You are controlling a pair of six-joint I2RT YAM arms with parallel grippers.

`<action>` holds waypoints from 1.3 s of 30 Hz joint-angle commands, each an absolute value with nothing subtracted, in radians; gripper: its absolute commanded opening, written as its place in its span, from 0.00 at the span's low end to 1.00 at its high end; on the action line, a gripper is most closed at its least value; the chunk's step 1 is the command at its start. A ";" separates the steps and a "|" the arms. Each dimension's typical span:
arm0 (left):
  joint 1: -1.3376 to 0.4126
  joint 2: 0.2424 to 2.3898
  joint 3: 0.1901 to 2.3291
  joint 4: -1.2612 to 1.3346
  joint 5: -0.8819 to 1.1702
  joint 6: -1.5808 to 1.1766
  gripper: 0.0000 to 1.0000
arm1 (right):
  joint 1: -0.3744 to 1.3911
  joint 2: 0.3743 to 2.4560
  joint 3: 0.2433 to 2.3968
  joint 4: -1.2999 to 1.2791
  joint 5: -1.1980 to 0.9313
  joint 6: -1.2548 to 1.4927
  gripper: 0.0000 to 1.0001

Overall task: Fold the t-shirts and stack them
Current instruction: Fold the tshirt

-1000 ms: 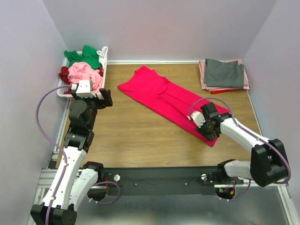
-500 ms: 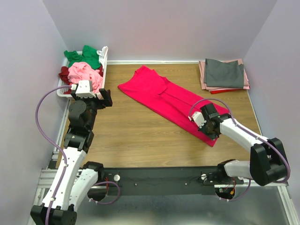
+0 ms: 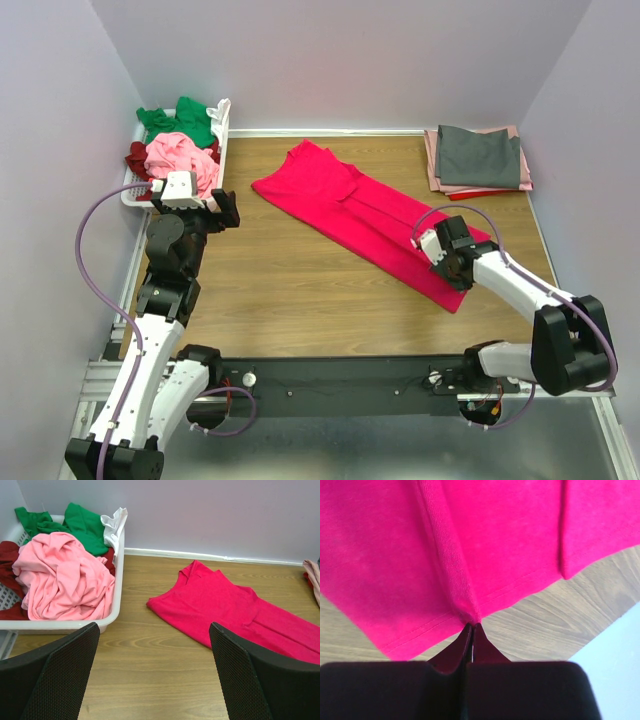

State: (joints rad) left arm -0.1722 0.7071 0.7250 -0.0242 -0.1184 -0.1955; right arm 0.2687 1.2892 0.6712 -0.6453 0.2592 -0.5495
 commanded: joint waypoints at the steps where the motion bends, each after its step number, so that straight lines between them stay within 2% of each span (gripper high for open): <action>1: -0.172 0.692 0.726 -0.005 -0.100 -0.203 0.98 | 0.245 1.302 0.703 -0.608 0.310 -0.532 0.06; 3: -0.172 0.692 0.726 -0.005 -0.100 -0.202 0.98 | 0.236 1.305 0.704 -0.598 0.317 -0.528 0.08; 6: -0.172 0.690 0.726 -0.006 -0.100 -0.202 0.98 | 0.226 1.319 0.706 -0.577 0.339 -0.517 0.21; 7: -0.172 0.692 0.726 -0.006 -0.100 -0.202 0.98 | 0.219 1.322 0.707 -0.562 0.351 -0.509 0.30; 10: -0.172 0.692 0.726 -0.006 -0.100 -0.204 0.98 | 0.210 1.325 0.716 -0.525 0.408 -0.506 0.38; 14: -0.172 0.692 0.726 -0.006 -0.100 -0.204 0.98 | 0.189 1.332 0.758 -0.518 0.417 -0.505 0.40; 17: -0.172 0.690 0.724 -0.006 -0.101 -0.202 0.98 | 0.189 1.293 0.795 -0.538 0.323 -0.526 0.47; 20: -0.172 0.692 0.726 -0.005 -0.101 -0.201 0.98 | 0.189 1.246 0.825 -0.621 0.084 -0.581 0.64; 21: -0.172 0.693 0.726 -0.006 -0.101 -0.202 0.98 | 0.187 1.232 0.831 -0.649 -0.078 -0.600 0.68; 22: -0.172 0.696 0.726 -0.005 -0.101 -0.202 0.98 | 0.189 1.209 0.834 -0.670 -0.151 -0.612 0.70; 24: -0.170 0.698 0.726 -0.006 -0.101 -0.201 0.98 | 0.190 1.184 0.827 -0.707 -0.342 -0.643 0.72; 28: -0.172 0.703 0.724 -0.006 -0.103 -0.201 0.98 | 0.196 1.163 0.805 -0.716 -0.482 -0.669 0.71; 35: -0.172 0.712 0.724 -0.006 -0.110 -0.199 0.98 | 0.322 1.235 0.784 -0.631 -0.345 -0.617 0.71; 39: -0.172 0.716 0.723 -0.006 -0.118 -0.198 0.98 | 0.400 1.304 0.807 -0.581 -0.189 -0.572 0.69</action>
State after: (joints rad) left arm -0.1722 0.7132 0.7250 -0.0242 -0.1188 -0.1955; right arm 0.3481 1.2613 0.7998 -0.6361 -0.3172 -0.6163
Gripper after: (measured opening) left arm 0.978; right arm 0.703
